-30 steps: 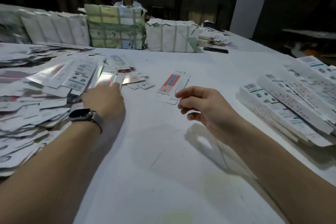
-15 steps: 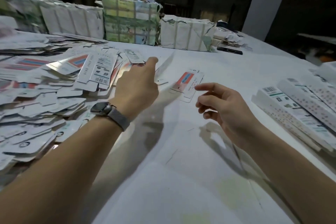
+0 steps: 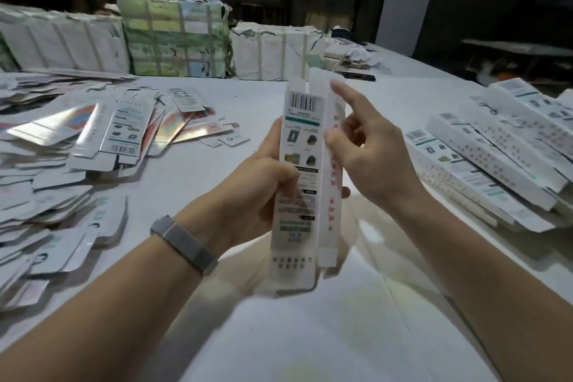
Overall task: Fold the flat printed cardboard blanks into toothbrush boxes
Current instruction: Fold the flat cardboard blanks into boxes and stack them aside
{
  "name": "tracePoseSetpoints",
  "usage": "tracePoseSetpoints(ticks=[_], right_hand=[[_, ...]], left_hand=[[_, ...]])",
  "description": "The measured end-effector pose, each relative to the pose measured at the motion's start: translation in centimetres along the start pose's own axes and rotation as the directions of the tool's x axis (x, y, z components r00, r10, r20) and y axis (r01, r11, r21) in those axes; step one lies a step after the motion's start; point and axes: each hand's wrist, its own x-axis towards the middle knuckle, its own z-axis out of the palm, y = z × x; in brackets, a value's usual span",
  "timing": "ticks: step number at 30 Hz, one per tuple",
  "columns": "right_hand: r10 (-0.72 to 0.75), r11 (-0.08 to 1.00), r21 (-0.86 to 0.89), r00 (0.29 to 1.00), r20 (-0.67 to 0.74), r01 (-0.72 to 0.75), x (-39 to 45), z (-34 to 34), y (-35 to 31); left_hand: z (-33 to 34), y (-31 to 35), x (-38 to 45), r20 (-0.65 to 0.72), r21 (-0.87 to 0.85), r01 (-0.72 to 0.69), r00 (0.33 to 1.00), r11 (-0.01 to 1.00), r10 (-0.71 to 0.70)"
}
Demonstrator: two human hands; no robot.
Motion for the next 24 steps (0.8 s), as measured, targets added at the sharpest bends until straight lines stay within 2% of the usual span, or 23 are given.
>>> tracePoseSetpoints(ticks=[2, 7, 13, 18, 20, 22, 23, 24], right_hand=[[0.022, 1.0, -0.016, 0.999, 0.049, -0.021, 0.0, 0.0, -0.1], [0.021, 0.999, -0.053, 0.991, 0.129, -0.014, 0.0, 0.0, 0.1], [0.074, 0.985, 0.148, 0.991, 0.112, -0.09, 0.0, 0.2, 0.0], [0.096, 0.994, -0.061, 0.991, 0.093, -0.09, -0.1, 0.1, -0.2], [0.104, 0.992, -0.08, 0.991, 0.083, -0.097, 0.1, -0.2, -0.3], [0.1, 0.995, -0.036, 0.993, 0.063, -0.098, 0.2, -0.5, -0.5], [0.101, 0.995, 0.01, 0.993, 0.062, -0.102, 0.3, -0.6, -0.4], [0.106, 0.992, 0.062, 0.992, 0.07, -0.11, 0.4, -0.6, -0.4]], left_hand=[[0.3, -0.2, -0.1, 0.0, -0.067, -0.006, 1.0, 0.998, 0.006], [0.2, -0.3, -0.2, -0.033, -0.086, 0.019, 0.999, 0.996, -0.022], [-0.1, -0.9, -0.1, -0.068, -0.018, -0.018, 0.998, 1.0, 0.017], [0.3, -1.3, -0.6, -0.042, 0.104, 0.006, 0.999, 0.995, -0.002], [0.5, -1.4, -0.8, -0.025, 0.211, -0.051, 0.998, 0.976, 0.058], [0.2, -1.9, -0.8, 0.01, 0.282, -0.199, 0.979, 0.939, 0.204], [0.3, -2.0, -0.6, 0.012, 0.289, -0.228, 0.972, 0.93, 0.235], [0.6, -2.0, -0.3, -0.029, 0.253, -0.196, 0.977, 0.948, 0.21]])
